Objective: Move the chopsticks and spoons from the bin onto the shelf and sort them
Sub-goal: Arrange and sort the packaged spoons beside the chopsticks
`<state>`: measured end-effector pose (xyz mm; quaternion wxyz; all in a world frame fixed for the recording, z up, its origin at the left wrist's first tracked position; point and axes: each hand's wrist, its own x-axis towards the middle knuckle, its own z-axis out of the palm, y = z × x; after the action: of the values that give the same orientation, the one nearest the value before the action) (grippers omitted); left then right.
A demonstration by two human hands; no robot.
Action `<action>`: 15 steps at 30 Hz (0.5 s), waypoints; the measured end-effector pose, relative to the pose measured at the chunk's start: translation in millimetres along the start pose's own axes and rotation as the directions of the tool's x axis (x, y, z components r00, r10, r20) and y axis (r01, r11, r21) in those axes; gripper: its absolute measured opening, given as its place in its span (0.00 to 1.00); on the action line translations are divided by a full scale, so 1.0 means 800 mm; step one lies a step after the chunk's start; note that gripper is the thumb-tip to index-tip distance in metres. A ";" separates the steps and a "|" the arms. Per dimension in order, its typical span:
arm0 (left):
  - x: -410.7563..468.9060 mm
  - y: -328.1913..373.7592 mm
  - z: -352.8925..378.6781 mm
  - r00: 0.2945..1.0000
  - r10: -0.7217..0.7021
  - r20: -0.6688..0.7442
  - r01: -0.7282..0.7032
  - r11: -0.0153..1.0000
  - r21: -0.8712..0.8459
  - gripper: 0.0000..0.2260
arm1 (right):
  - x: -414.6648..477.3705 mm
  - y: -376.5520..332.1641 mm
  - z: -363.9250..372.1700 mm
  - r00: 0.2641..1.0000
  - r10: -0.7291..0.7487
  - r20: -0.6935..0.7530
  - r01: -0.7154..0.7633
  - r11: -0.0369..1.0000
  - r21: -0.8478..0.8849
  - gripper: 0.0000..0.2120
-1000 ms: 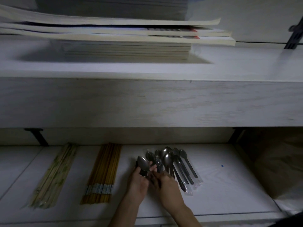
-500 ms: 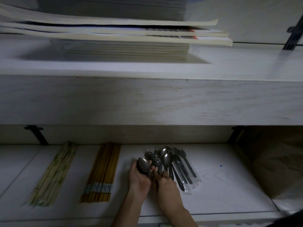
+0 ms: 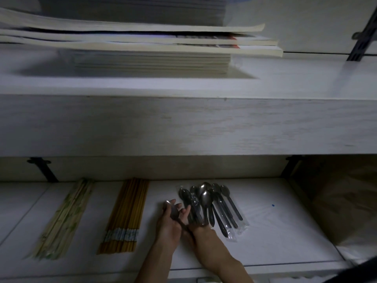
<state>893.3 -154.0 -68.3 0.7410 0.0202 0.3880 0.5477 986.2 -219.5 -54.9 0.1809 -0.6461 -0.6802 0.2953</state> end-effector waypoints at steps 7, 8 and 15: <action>-0.008 0.022 -0.005 0.998 0.043 -0.054 -0.042 0.999 0.029 0.11 | 0.031 0.047 -0.017 0.901 0.271 -0.339 -0.302 0.953 -0.040 0.09; -0.009 0.022 -0.004 0.998 0.047 -0.053 -0.045 0.998 0.035 0.11 | 0.035 0.052 -0.017 0.885 0.298 -0.359 -0.332 0.943 -0.036 0.08; -0.018 0.021 -0.005 0.998 0.048 -0.038 -0.045 0.996 0.082 0.11 | 0.054 0.061 -0.013 0.885 0.390 -0.254 -0.432 0.892 -0.136 0.11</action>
<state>876.1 -160.7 -55.9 0.7187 0.0483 0.4242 0.5489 1026.4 -175.7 -83.6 0.1260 -0.8187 -0.5277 0.1882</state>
